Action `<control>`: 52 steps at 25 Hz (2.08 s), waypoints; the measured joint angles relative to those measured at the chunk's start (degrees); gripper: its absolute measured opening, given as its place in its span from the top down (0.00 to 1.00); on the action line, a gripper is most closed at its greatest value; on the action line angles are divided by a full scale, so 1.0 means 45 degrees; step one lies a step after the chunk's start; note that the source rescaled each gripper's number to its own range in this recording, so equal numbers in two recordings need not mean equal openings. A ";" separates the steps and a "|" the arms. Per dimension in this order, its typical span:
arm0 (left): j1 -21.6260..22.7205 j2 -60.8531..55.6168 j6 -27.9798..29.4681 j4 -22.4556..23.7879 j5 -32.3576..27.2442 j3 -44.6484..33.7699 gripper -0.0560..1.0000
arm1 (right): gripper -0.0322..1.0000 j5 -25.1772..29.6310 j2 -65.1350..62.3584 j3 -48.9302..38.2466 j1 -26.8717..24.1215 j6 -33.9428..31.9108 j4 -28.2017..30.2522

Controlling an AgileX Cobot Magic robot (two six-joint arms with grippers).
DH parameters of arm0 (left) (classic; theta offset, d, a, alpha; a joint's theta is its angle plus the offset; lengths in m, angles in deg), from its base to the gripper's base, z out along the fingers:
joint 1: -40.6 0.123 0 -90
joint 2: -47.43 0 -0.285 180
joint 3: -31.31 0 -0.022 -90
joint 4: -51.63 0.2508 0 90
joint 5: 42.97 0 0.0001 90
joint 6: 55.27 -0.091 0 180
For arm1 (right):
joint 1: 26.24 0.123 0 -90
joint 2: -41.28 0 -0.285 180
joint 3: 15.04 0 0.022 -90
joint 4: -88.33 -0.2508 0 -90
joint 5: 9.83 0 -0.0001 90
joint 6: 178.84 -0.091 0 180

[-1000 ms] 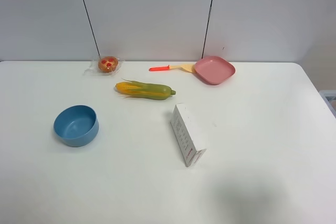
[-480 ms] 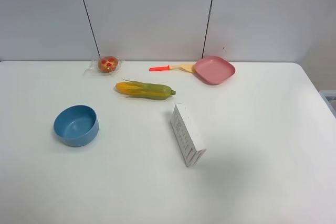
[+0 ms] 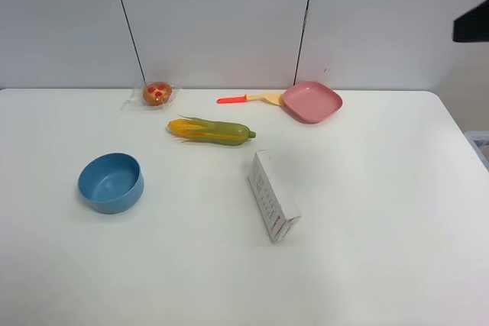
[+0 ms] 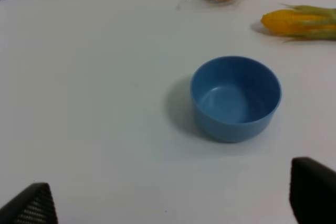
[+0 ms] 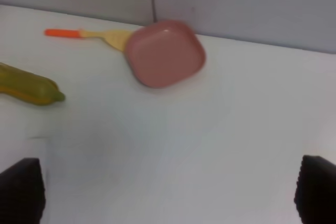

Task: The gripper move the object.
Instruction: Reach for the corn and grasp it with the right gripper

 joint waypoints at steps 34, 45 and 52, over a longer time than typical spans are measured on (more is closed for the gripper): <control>0.0000 0.0000 0.0000 0.0000 0.0000 0.0000 0.00 | 0.13 -0.4294 1.2955 0.8075 0.8901 -0.7083 0.3600; 0.0000 0.0000 0.0000 0.0000 0.0000 0.0000 0.00 | 0.13 -0.4294 1.6481 1.1385 0.9167 -0.9633 0.5001; 0.0000 0.0000 0.0000 0.0090 0.0000 0.0000 0.00 | 0.13 -0.4319 1.8602 1.3141 0.9611 -1.0716 0.6429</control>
